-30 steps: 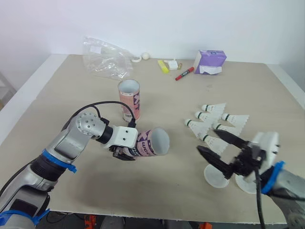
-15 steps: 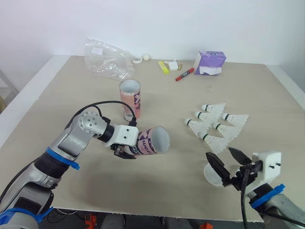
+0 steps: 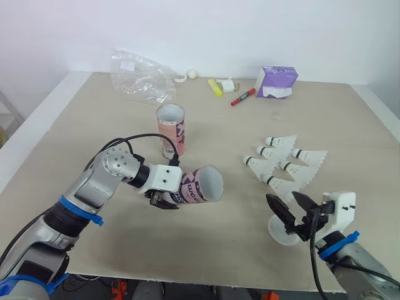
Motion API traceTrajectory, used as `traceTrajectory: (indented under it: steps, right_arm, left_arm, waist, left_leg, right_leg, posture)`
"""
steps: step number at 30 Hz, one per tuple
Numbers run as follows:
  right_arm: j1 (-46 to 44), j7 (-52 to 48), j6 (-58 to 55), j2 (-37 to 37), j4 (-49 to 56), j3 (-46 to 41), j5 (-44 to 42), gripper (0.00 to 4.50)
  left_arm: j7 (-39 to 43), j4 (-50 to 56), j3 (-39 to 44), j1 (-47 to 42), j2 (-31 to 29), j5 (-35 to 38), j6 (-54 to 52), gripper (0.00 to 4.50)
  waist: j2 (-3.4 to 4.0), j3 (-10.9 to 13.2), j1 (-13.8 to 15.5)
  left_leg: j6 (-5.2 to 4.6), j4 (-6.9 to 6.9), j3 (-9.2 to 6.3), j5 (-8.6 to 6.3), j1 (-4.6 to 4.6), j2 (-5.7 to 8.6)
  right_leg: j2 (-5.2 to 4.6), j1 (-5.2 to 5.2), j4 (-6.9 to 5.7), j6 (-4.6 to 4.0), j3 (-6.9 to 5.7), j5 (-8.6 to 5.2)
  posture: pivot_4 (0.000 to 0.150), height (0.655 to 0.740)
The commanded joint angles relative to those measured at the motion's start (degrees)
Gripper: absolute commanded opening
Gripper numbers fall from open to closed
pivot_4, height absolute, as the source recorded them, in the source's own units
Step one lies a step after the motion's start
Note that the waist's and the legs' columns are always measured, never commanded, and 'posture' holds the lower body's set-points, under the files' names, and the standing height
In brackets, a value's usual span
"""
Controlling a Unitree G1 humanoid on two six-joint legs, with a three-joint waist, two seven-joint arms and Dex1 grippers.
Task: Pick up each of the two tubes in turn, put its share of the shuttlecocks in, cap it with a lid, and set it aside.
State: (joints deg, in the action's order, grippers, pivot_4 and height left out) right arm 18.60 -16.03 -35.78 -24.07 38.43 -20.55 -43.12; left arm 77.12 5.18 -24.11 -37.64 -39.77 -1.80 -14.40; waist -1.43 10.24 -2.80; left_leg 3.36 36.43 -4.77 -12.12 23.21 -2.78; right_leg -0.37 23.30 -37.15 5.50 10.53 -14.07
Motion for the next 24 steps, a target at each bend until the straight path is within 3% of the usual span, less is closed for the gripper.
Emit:
traceTrajectory:
  steps: [1,14,19,21,22,23,24]
  right_arm:
    - [-2.51,0.47,-0.86,-0.09,-0.68,-0.33,-1.95,4.5]
    - [-7.71,-0.09,-3.09,-0.04,-5.47,0.97,-2.03,4.5]
    - [-10.22,0.24,-2.33,-0.13,-8.56,1.19,-0.41,2.97]
    - [-10.86,0.4,-2.06,0.03,-9.33,1.12,0.18,1.77]
    - [-10.98,0.36,-1.95,0.08,-9.54,1.08,0.4,1.64]
    - [-11.0,0.29,-1.85,0.2,-9.63,1.09,0.47,1.02]
    - [-10.94,0.27,-1.74,0.36,-9.67,1.19,0.61,0.76]
  left_arm:
    - [-0.76,1.23,0.17,0.45,-0.05,-0.19,-0.64,3.57]
    - [-1.6,3.33,0.69,1.88,-0.49,0.07,-2.28,3.57]
    - [-2.23,3.68,0.66,2.33,-0.63,-0.06,-2.5,3.47]
    - [-2.25,3.73,0.76,2.56,-0.81,-0.08,-2.43,3.47]
    - [-2.26,3.78,0.77,2.67,-0.86,-0.13,-2.38,3.47]
    - [-2.25,3.84,0.78,2.75,-0.91,-0.13,-2.41,3.47]
    - [-2.27,3.84,0.78,2.8,-0.93,-0.15,-2.43,3.47]
  waist:
    - [0.0,0.0,-0.02]
    - [0.0,0.0,-0.03]
    - [0.0,0.0,-0.04]
    - [0.01,0.0,-0.04]
    - [0.01,0.0,-0.04]
    - [0.01,0.0,-0.04]
    - [0.01,0.0,-0.04]
  left_leg:
    - [0.0,0.0,0.0,0.0,0.0,0.0]
    - [0.0,-0.02,-0.01,0.0,0.03,0.0]
    - [0.0,-0.02,-0.01,0.0,0.02,0.01]
    - [0.0,-0.02,-0.01,0.0,0.02,0.01]
    - [0.0,-0.02,-0.01,0.0,0.02,0.01]
    - [0.0,-0.04,-0.01,0.0,0.02,0.01]
    - [0.0,-0.05,-0.01,0.0,0.02,0.01]
  right_leg:
    - [0.0,0.0,0.0,0.0,0.0,0.0]
    - [0.0,0.01,0.01,0.01,0.0,-0.03]
    - [0.0,0.0,0.0,0.01,0.0,-0.02]
    - [0.01,0.01,0.01,0.02,0.0,-0.03]
    - [0.01,0.01,0.01,0.02,0.0,-0.03]
    - [0.01,0.02,0.01,0.01,0.0,-0.04]
    - [0.01,0.02,0.01,0.01,0.0,-0.04]
  posture:
    - [0.15,0.74]
    - [0.15,0.74]
    - [0.15,0.74]
    - [0.15,0.74]
    - [0.15,0.74]
    - [0.15,0.74]
    - [0.15,0.74]
